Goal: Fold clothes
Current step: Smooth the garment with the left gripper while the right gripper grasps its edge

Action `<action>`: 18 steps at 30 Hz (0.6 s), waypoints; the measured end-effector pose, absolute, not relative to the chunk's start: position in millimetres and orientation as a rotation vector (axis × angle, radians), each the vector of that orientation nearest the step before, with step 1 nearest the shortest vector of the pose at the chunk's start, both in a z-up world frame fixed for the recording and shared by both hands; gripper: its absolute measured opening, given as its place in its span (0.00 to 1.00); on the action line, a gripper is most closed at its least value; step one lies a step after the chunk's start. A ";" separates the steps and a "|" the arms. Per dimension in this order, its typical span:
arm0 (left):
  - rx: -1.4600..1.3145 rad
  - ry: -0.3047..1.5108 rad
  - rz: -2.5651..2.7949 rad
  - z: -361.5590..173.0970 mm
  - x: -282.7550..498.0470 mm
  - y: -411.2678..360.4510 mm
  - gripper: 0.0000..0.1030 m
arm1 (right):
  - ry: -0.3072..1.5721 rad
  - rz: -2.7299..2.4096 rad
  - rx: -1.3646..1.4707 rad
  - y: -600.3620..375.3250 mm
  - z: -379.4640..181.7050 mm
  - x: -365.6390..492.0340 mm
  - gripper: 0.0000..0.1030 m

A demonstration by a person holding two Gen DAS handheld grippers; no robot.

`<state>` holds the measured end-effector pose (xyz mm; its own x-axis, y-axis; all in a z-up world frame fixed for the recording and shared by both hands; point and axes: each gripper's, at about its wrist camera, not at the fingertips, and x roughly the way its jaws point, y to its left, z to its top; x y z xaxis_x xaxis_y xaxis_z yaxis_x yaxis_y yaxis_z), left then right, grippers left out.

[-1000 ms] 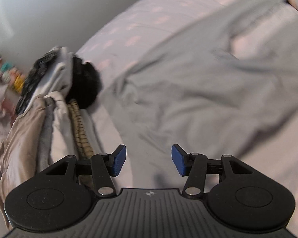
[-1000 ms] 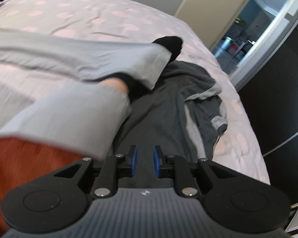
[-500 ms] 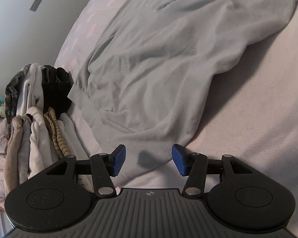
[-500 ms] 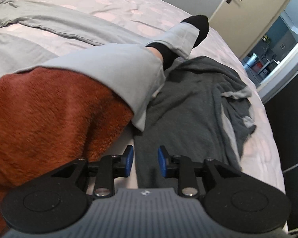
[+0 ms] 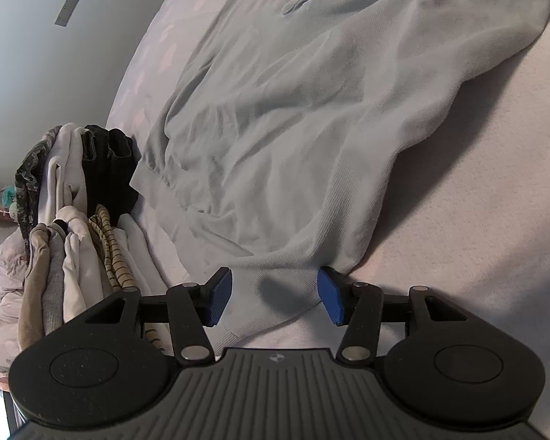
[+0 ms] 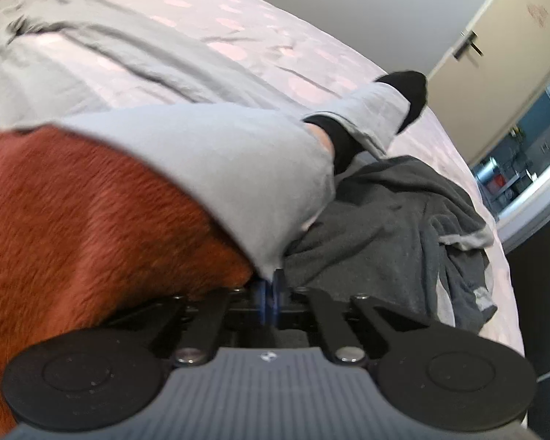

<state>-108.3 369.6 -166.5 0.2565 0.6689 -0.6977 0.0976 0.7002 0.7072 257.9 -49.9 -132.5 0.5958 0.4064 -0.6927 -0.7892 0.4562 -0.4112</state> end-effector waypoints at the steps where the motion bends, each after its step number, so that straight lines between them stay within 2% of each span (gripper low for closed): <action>1: 0.735 1.269 0.440 -165.0 -109.5 369.2 0.59 | 0.563 0.753 -0.778 -49.3 -129.0 258.9 0.04; 18: 0.949 1.173 0.243 -167.4 -143.7 363.8 0.66 | 0.402 0.386 -0.788 -57.9 -18.2 262.7 0.03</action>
